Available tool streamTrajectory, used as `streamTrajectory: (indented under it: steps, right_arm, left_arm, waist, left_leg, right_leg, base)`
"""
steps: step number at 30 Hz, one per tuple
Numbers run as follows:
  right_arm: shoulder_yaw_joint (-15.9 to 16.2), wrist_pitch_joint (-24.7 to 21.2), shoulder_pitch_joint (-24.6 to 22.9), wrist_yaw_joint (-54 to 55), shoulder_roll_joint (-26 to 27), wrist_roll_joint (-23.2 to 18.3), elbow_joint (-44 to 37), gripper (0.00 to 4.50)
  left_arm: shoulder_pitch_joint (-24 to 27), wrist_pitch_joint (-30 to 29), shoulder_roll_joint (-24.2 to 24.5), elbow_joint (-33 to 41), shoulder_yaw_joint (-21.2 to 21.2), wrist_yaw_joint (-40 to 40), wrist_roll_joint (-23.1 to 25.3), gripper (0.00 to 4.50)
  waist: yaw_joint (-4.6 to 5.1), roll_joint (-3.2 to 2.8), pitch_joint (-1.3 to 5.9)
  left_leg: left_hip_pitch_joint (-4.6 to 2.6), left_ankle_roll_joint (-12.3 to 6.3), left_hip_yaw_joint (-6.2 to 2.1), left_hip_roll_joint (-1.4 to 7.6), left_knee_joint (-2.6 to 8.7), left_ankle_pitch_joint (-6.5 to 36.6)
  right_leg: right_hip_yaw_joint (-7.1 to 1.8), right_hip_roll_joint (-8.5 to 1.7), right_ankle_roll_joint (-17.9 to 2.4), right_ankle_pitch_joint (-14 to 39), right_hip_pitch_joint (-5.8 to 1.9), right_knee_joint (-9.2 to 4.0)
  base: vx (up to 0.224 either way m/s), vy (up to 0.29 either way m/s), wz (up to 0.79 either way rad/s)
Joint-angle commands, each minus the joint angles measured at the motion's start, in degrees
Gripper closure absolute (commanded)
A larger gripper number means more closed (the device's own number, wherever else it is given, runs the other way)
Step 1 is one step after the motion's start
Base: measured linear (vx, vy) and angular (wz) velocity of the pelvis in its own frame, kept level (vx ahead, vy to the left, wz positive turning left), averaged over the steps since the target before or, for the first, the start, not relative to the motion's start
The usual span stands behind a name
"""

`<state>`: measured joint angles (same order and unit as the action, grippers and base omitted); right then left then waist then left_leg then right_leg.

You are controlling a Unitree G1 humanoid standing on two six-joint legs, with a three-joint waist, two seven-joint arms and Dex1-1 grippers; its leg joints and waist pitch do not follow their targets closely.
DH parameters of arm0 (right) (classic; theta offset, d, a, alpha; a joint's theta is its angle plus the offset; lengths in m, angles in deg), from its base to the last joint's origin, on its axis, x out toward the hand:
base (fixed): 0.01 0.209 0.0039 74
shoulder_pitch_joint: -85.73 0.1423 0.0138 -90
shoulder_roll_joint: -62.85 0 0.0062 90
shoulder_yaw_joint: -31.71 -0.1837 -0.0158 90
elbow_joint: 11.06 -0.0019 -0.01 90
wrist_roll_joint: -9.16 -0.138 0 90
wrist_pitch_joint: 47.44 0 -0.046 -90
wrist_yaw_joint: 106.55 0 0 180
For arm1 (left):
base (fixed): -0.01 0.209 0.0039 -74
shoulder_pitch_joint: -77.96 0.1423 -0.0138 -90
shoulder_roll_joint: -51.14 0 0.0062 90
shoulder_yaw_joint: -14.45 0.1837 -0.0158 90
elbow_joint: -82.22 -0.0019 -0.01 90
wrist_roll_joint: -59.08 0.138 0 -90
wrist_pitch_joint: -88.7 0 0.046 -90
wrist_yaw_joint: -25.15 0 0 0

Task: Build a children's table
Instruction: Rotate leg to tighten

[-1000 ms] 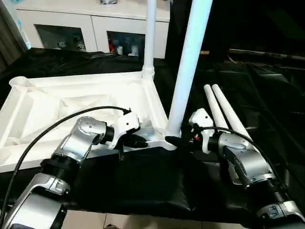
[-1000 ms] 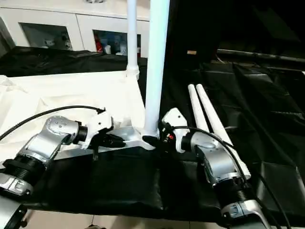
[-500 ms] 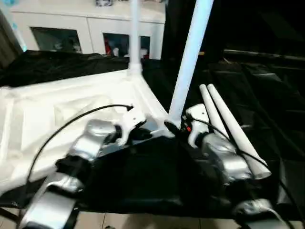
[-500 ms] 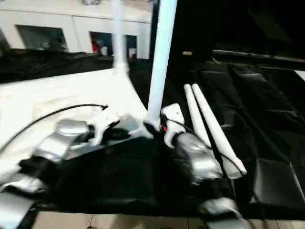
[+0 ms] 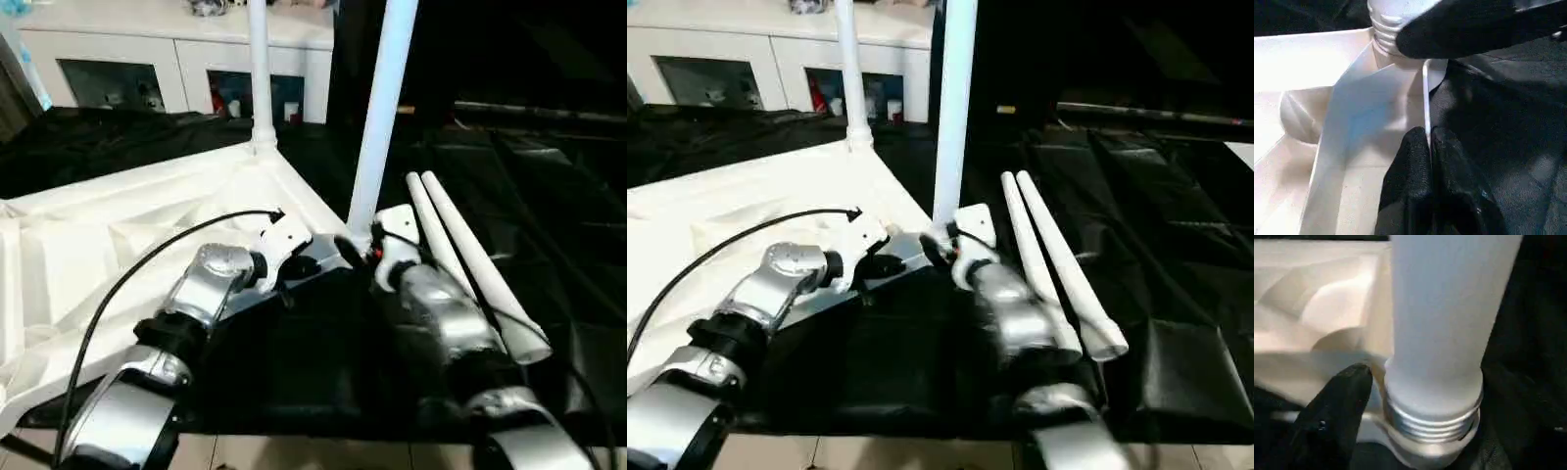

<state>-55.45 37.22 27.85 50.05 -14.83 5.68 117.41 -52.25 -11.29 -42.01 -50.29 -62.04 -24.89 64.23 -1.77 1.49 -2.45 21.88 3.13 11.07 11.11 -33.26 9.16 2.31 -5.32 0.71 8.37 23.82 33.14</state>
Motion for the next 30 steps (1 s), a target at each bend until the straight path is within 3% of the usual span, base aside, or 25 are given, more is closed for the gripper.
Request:
streamTrajectory:
  steps: [1, 6, 12, 16, 20, 21, 30]
  right_arm:
    - [3.37, -2.41, -1.19, -7.21, -1.31, -1.53, -4.51, 0.59]
    - [5.4, -4.51, -4.46, -16.08, -7.74, -2.37, -11.64, 0.59]
    - [6.69, -8.0, -7.38, -24.18, -14.4, -3.13, -19.02, 0.59]
    - [7.53, -7.95, -7.45, -25.57, -15.21, -2.58, -19.17, 0.59]
    - [7.29, -9.0, -7.43, -26.46, -15.12, -3.21, -19.43, 0.59]
    - [7.32, -9.07, -7.44, -26.59, -15.15, -3.24, -19.47, 0.84]
    - [8.16, -9.8, -7.81, -27.1, -15.38, -3.04, -19.47, 1.44]
  left_arm:
    - [1.13, 2.31, -0.37, 1.45, 1.77, -3.48, -1.19, 4.5]
    - [2.01, 2.96, 1.78, 3.32, 1.77, -7.62, -2.17, 4.5]
    - [4.56, 3.11, 6.04, 9.11, 3.2, -17.92, -4.26, 4.5]
    - [5.08, 2.35, 6.93, 10.3, 3.22, -18.86, -4.36, 4.5]
    - [5.19, 2.09, 7.27, 10.52, 3.1, -19.14, -4.53, 4.5]
    - [5.22, 2.07, 7.3, 10.56, 3.1, -19.15, -4.55, 4.5]
    - [6.02, 1.08, 7.81, 11.94, 2.96, -19.06, -4.75, 4.5]
  waist:
    - [-0.3, -0.15, 3.64]
    - [-0.73, -0.05, 3.8]
    - [-0.92, -0.25, 3.64]
    - [-1.13, -0.36, 3.49]
    - [-1.41, -0.14, 3.38]
    - [-1.43, -0.08, 3.38]
    - [-1.51, 0.14, 3.53]
  left_leg:
    - [-1.06, -0.79, -0.76, 1.52, 4.28, 19.79]
    - [-0.87, -2.44, -0.49, 1.55, 3.93, 15.54]
    - [-1.06, -2.25, -0.55, 1.82, 4.12, 16.45]
    - [-1.55, -1.0, -0.44, 1.91, 4.15, 18.92]
    - [-1.29, 0.05, -0.6, 1.81, 4.36, 20.02]
    - [-1.31, 0.13, -0.63, 1.83, 4.37, 19.96]
    - [-1.16, -0.61, -0.47, 1.77, 4.15, 17.17]
  right_leg:
    - [-1.39, -2.14, -10.71, 17.53, -2.4, -3.78]
    - [-1.39, -2.08, -12.25, 12.7, -2.74, -3.19]
    - [-1.36, -2.08, -13.01, 13.19, -2.62, -3.15]
    - [-1.5, -2.09, -12.56, 16.29, -2.08, -3.49]
    - [-1.49, -2.21, -10.98, 19.28, -2.22, -3.65]
    - [-1.5, -2.25, -10.68, 19.63, -2.15, -3.71]
    - [-1.54, -2.23, -11.13, 16.86, -2.29, -3.38]
  base:
    - [0.0, 0.0, 0.0]
    - [0.0, 0.0, 0.0]
    - [0.0, 0.0, 0.0]
    - [0.0, 0.0, 0.0]
    - [0.0, 0.0, 0.0]
    - [0.0, 0.0, 0.0]
    - [0.0, 0.0, 0.0]
